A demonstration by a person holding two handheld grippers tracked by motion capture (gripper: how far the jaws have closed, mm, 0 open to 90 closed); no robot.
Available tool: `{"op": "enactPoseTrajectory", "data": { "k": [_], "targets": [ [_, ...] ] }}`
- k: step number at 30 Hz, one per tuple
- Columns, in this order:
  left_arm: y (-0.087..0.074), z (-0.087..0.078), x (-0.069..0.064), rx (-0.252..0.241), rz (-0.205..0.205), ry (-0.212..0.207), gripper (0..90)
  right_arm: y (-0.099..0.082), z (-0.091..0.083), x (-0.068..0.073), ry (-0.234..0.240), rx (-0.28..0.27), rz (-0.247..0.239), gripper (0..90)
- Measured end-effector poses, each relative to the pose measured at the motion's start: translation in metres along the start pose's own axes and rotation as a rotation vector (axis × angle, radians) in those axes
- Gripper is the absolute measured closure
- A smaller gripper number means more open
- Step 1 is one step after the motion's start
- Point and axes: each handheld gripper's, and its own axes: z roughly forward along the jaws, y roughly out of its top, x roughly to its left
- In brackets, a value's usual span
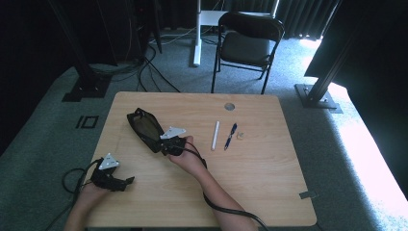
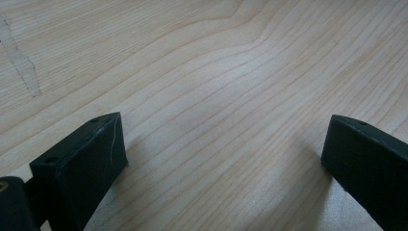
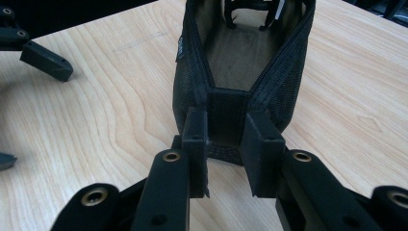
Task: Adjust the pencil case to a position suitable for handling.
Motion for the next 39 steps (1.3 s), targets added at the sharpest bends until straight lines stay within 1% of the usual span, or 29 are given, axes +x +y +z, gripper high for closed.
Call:
{"op": "enactPoseTrajectory", "data": {
  "k": [2,6,8,10,11,16,20,22,24,26,31,33,35,39],
  "targets": [
    [0.000,0.000,0.000,0.000,0.000,0.000,2.1,-0.002,-0.003,-0.001,0.006,0.007,-0.005,73.0],
    [0.000,0.000,0.000,0.000,0.000,0.000,2.1,-0.005,-0.009,-0.003,0.016,0.013,0.007,73.0],
    [0.000,0.000,0.000,0.000,0.000,0.000,2.1,-0.008,-0.012,-0.004,0.024,0.010,-0.002,73.0],
    [0.000,0.000,0.000,0.000,0.000,0.000,2.1,-0.011,-0.015,-0.006,0.030,0.013,0.009,73.0],
    [0.000,0.000,0.000,0.000,-0.001,0.000,2.1,-0.012,-0.017,-0.007,0.030,0.010,0.015,73.0],
    [0.000,0.000,0.000,0.000,0.001,0.001,2.1,-0.017,-0.027,-0.009,0.030,0.014,0.002,73.1],
    [0.000,0.000,0.000,0.000,0.001,0.001,2.1,-0.021,-0.033,-0.011,0.032,0.014,0.007,73.1],
    [0.000,0.000,0.000,0.000,0.000,0.000,2.1,-0.026,-0.039,-0.013,0.031,0.012,0.010,73.1],
    [0.000,0.000,0.000,0.000,0.000,0.000,2.1,-0.027,-0.041,-0.013,0.034,0.010,0.019,73.1],
    [0.000,0.000,0.000,0.000,0.000,0.000,2.1,-0.033,-0.048,-0.014,0.038,0.009,0.018,73.2],
    [0.000,0.000,0.000,0.000,0.000,0.000,2.1,-0.040,-0.058,-0.015,0.039,0.013,0.017,73.2],
    [0.000,0.000,0.000,-0.001,-0.001,0.000,2.1,-0.046,-0.069,-0.016,0.039,0.013,0.019,73.2],
    [0.000,0.000,0.000,-0.001,-0.001,0.000,2.1,-0.048,-0.071,-0.016,0.039,0.017,0.014,73.2],
    [0.000,0.000,0.000,0.000,-0.001,0.000,2.1,-0.055,-0.082,-0.018,0.040,0.011,0.026,73.2]
  ]
}}
